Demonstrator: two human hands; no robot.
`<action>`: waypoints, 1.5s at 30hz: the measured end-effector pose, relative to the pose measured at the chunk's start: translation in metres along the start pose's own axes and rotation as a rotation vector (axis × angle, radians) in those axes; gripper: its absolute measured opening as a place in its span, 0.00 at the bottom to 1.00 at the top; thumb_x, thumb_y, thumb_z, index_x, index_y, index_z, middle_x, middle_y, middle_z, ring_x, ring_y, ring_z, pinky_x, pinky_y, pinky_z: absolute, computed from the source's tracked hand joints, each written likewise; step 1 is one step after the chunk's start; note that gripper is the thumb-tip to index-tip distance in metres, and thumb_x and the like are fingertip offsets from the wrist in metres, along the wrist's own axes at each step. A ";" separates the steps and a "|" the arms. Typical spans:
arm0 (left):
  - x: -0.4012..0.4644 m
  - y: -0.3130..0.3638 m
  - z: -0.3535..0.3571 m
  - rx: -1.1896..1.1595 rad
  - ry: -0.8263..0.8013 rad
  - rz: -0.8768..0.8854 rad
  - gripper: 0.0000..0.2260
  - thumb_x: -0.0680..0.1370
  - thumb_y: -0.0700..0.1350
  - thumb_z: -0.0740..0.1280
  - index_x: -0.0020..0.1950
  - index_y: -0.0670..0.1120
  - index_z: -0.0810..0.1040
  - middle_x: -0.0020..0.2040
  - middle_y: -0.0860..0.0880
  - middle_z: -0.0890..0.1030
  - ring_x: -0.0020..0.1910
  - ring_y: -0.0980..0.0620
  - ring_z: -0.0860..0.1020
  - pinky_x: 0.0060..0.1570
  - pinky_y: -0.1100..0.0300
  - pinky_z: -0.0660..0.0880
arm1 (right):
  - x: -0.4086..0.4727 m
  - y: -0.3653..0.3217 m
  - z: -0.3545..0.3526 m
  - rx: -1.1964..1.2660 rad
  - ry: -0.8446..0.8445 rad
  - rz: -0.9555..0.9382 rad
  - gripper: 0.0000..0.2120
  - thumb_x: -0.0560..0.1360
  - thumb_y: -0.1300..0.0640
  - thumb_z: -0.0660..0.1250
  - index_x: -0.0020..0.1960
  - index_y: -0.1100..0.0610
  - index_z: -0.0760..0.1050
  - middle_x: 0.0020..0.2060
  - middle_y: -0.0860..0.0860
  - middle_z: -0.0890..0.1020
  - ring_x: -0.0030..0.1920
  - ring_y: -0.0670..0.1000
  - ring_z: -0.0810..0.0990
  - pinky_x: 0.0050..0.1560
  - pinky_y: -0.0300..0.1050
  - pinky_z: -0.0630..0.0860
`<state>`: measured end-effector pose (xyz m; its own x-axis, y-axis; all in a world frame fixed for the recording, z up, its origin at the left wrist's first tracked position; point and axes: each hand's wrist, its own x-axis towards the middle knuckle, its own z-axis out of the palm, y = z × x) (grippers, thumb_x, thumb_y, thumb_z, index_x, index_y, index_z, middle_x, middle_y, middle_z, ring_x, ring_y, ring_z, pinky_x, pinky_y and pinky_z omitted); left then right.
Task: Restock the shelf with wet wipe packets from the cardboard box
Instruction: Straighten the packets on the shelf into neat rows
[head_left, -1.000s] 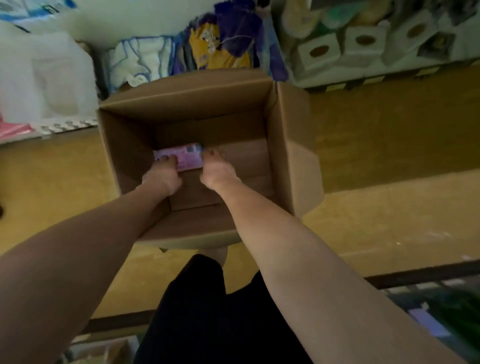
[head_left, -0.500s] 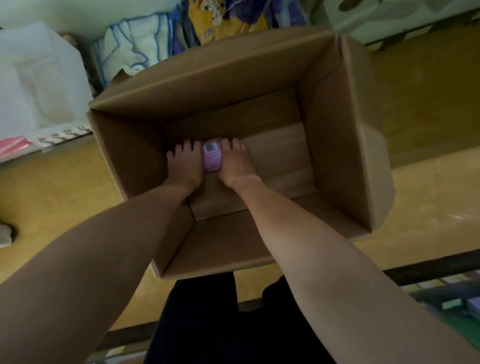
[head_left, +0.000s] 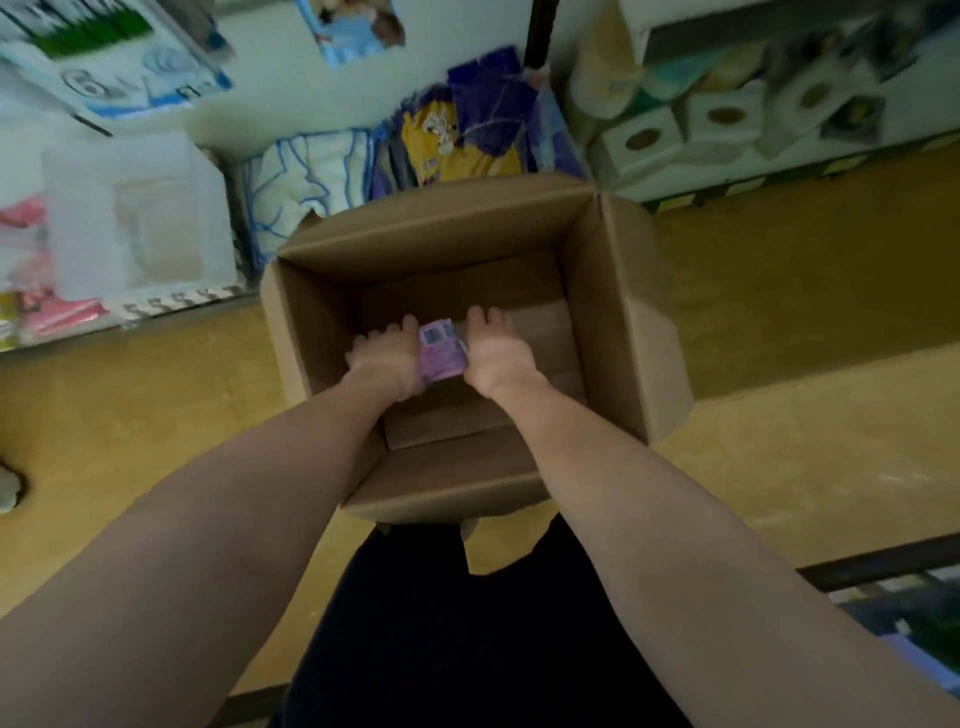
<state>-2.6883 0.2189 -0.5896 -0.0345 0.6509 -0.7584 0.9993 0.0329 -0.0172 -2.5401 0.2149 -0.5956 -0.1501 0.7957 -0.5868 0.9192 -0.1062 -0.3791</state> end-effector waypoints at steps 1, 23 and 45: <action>-0.011 0.004 -0.010 0.010 0.016 0.025 0.39 0.65 0.53 0.77 0.70 0.47 0.61 0.62 0.43 0.74 0.59 0.39 0.74 0.57 0.43 0.73 | -0.011 -0.001 -0.012 -0.026 0.021 -0.016 0.32 0.71 0.57 0.75 0.71 0.57 0.65 0.65 0.58 0.71 0.66 0.58 0.70 0.59 0.53 0.75; -0.152 0.226 -0.195 0.069 0.340 0.332 0.16 0.75 0.40 0.63 0.61 0.50 0.68 0.57 0.44 0.77 0.53 0.42 0.76 0.49 0.48 0.76 | -0.156 0.125 -0.284 -0.118 0.407 0.031 0.26 0.74 0.61 0.70 0.69 0.57 0.67 0.65 0.57 0.71 0.68 0.59 0.67 0.66 0.54 0.71; -0.219 0.507 -0.347 0.038 0.555 0.512 0.12 0.75 0.41 0.65 0.55 0.50 0.67 0.46 0.50 0.74 0.44 0.47 0.74 0.36 0.55 0.68 | -0.219 0.343 -0.531 -0.078 0.648 0.033 0.23 0.74 0.60 0.69 0.67 0.57 0.68 0.63 0.56 0.72 0.65 0.57 0.68 0.62 0.54 0.73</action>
<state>-2.1787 0.3562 -0.2064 0.4423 0.8647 -0.2381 0.8918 -0.3958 0.2192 -1.9983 0.3210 -0.2177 0.1066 0.9936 -0.0377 0.9470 -0.1130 -0.3008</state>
